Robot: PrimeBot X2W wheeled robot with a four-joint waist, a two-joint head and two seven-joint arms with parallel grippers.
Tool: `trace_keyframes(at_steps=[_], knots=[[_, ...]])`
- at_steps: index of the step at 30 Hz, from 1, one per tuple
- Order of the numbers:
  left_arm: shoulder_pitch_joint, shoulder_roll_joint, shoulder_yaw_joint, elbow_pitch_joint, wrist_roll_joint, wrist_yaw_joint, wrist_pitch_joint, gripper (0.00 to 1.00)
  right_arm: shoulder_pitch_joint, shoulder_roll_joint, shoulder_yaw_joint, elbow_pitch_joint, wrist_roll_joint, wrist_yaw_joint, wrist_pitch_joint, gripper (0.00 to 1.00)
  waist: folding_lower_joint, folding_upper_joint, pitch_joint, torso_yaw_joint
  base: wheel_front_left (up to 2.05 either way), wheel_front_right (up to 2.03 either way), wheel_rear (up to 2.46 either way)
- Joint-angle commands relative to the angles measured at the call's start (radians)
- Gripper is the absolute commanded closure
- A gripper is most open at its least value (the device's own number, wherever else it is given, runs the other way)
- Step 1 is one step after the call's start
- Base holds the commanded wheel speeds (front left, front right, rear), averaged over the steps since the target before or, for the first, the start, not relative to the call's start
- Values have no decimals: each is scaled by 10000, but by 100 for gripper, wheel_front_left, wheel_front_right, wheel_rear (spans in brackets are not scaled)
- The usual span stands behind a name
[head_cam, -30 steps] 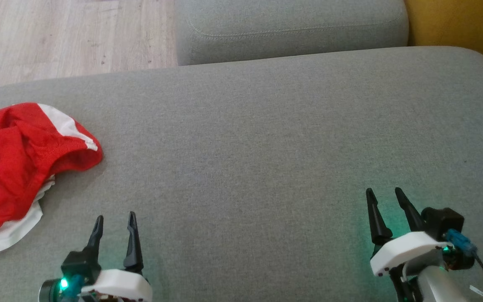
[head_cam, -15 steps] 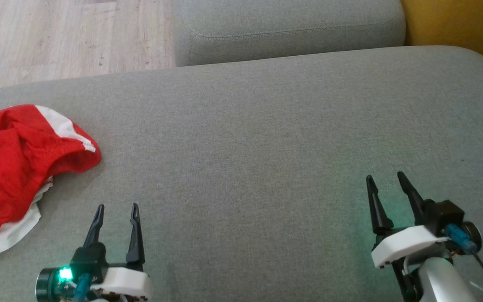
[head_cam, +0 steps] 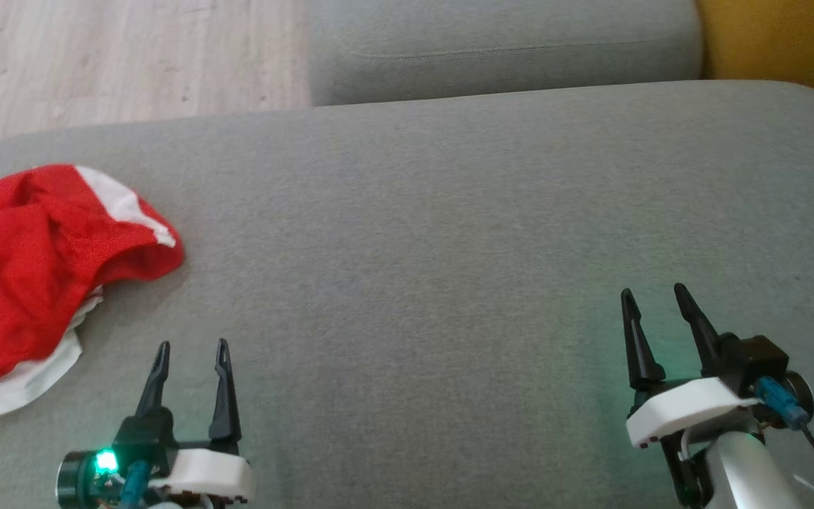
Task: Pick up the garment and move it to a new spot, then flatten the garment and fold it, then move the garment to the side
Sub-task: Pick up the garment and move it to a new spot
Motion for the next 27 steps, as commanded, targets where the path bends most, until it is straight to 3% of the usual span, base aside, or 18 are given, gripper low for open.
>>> trace_keyframes(at_steps=[1,10,18,27], knots=[[-302,39,308,-279,-69,68,-124,0,-171,16,258,-270,54,-6,-111,0,0,0,85,210,0,0,0],[-256,32,-107,-19,-446,209,-124,0,-58,-109,891,-53,357,-6,-111,0,0,0,151,2303,0,0,0],[126,31,188,-92,-488,256,-124,0,-74,-73,1685,192,709,-6,-111,0,0,0,126,4175,0,0,0],[234,31,702,-244,-266,42,-124,0,-326,-94,2561,426,861,-6,-111,0,0,0,461,4675,0,0,0]])
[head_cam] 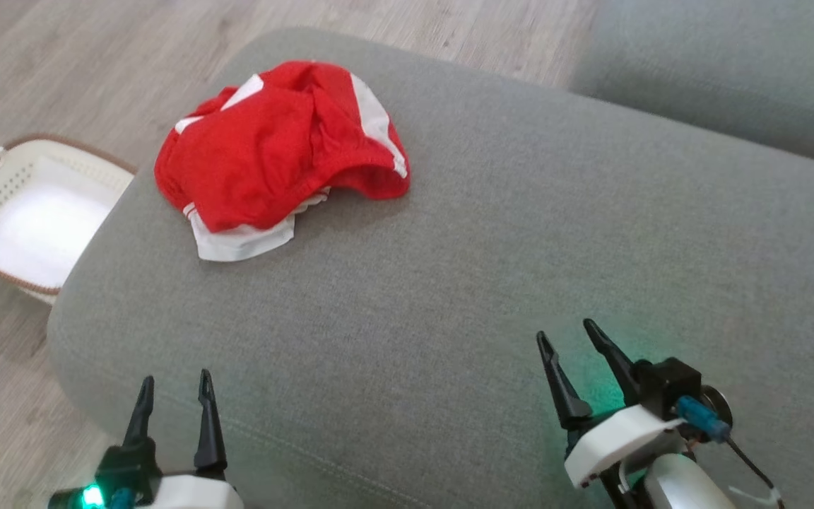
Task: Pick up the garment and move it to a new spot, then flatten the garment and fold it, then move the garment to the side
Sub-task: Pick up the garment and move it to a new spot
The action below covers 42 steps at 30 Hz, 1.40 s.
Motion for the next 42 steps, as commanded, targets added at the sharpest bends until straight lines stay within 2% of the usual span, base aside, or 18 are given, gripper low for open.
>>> trace_keyframes(at_steps=[1,7,10,15,22,29,34,38,39,40,42], knots=[[-410,31,386,-371,131,-41,-124,0,-408,-80,248,-229,55,-6,-111,0,1,0,190,28,0,0,0],[-1136,31,744,-766,-94,-234,-124,0,-633,-404,522,-415,98,-6,-111,0,1,0,844,-204,0,0,0],[-1881,188,1015,-910,-127,-518,-124,0,-776,-635,592,-584,134,-6,-111,0,1,0,1291,-354,0,0,0],[-3655,998,1187,-467,-45,-1020,-124,0,-1113,-975,707,-996,169,-6,-111,0,1,0,2105,-747,0,0,0],[-6130,1991,898,1084,-166,-1358,-90,0,-1601,-1422,827,-1540,202,-6,-111,0,1,0,3126,-1462,0,0,0],[-7781,2783,762,3219,-611,-1446,471,0,-1865,-1612,751,-1892,282,-6,-111,0,1,0,3764,-2290,0,0,0],[-8181,2939,798,4333,-735,-1341,1063,0,-1937,-1655,720,-1951,306,-6,-111,0,1,0,4083,-2742,0,0,0],[-8409,2958,733,5333,-713,-1008,1767,0,-1946,-1670,569,-1987,318,-6,-111,0,1,0,4246,-2936,0,0,0],[-8458,2971,685,5442,-685,-997,1806,55,-1940,-1656,550,-1980,315,-6,-111,0,1,0,4249,-2955,0,0,0],[-8504,2992,655,5498,-656,-956,1742,100,-1933,-1636,521,-1971,314,-6,-111,0,1,0,4245,-2970,0,0,0],[-8558,3005,638,5522,-637,-905,1627,100,-1924,-1613,494,-1958,315,-6,-111,0,1,0,4224,-2979,0,0,0]])
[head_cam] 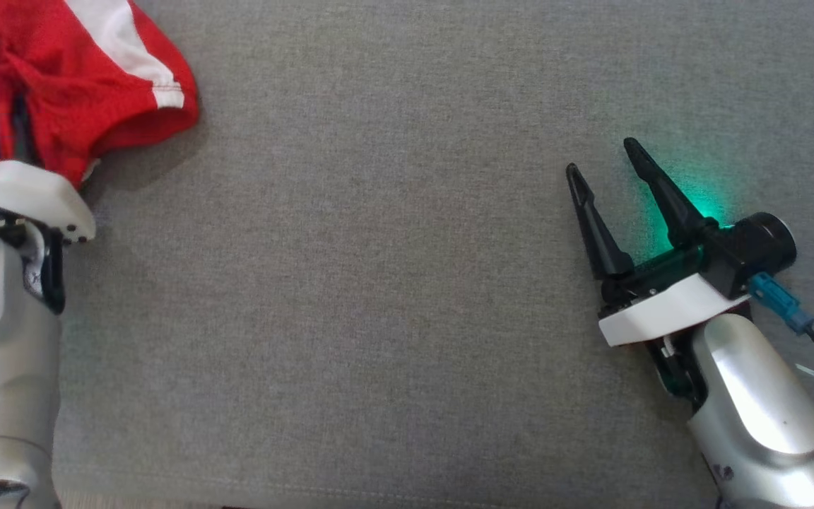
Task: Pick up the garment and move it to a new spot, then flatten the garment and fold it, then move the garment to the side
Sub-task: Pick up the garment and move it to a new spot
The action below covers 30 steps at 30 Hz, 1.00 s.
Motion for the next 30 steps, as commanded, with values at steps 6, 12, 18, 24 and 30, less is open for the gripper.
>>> trace_keyframes(at_steps=[6,12,18,24,30], knots=[[-527,817,-45,-408,289,305,-734,100,523,74,4,502,127,-7,25,0,-1,0,-534,-53,0,0,0],[-1039,752,-799,-1603,774,120,-1221,100,799,543,24,858,238,-7,25,0,-1,0,-1622,-469,0,0,0],[-1059,331,-1374,-2602,734,-171,-1008,100,1106,917,42,1052,353,-7,25,0,-1,0,-2413,-1254,0,0,0],[-725,-854,-2129,-3258,498,-309,-870,100,1360,1153,258,1215,382,-7,25,0,-1,0,-2886,-2166,0,0,0],[-143,-2040,-3057,-3450,120,-396,-1023,100,1314,1330,586,1311,430,-7,25,0,-1,0,-3006,-3130,0,0,0]])
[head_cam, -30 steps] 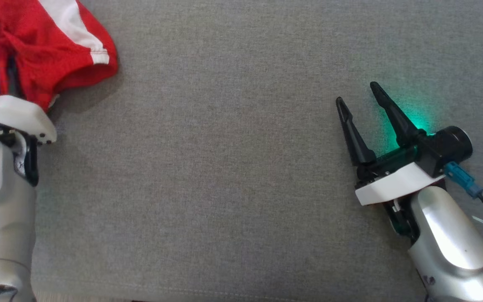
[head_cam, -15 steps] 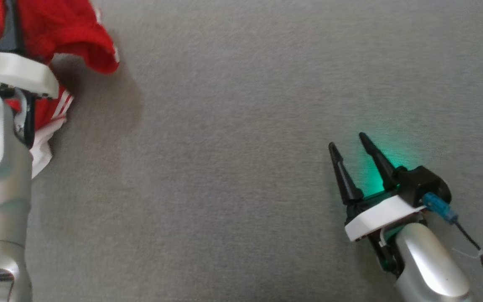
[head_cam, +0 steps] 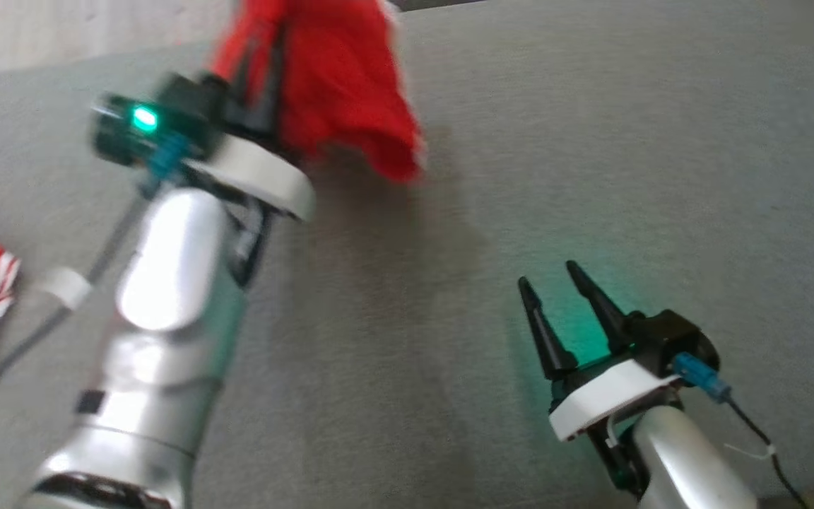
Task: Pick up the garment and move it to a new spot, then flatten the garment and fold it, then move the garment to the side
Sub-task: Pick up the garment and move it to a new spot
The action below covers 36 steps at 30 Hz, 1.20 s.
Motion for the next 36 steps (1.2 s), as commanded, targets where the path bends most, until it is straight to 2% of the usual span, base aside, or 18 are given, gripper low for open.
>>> trace_keyframes(at_steps=[1,6,10,11,12,13,17,26,32,36], knots=[[-143,114,-39,-398,-180,-34,-178,100,-88,124,321,-221,83,-7,-24,0,2,0,-181,-611,0,0,0],[561,-62,-940,-489,-1359,77,-509,100,-29,179,459,-91,153,-7,-24,0,2,0,-398,-1199,0,0,0],[1358,-68,-1955,-351,-2214,578,-670,100,51,212,441,-63,186,-7,-24,0,2,0,-484,-1295,0,0,0],[1562,-68,-2072,-244,-2320,740,-709,84,69,219,414,-58,185,-7,-24,0,2,0,-512,-1272,0,0,0],[1757,-69,-2151,-146,-2339,903,-744,54,92,226,381,-60,183,-7,-24,0,2,0,-531,-1241,0,0,0],[1956,-69,-2166,-43,-2363,1037,-770,0,113,231,337,-70,178,-7,-24,0,2,0,-544,-1189,0,0,0],[2527,-69,-1951,-2,-2303,1306,-800,0,157,240,193,-118,166,-7,-24,0,2,0,-566,-944,0,0,0],[5165,247,-21,-1794,-1546,1773,-806,0,243,189,-370,-245,73,-7,-24,0,2,0,-742,35,0,0,0],[6774,183,1113,-2883,-909,1597,-807,0,380,208,-751,-279,-4,-7,-24,0,2,0,-959,587,0,0,0],[7540,55,1510,-3304,-590,1354,-807,0,459,222,-904,-279,6,-7,-24,0,2,0,-1071,859,0,0,0]])
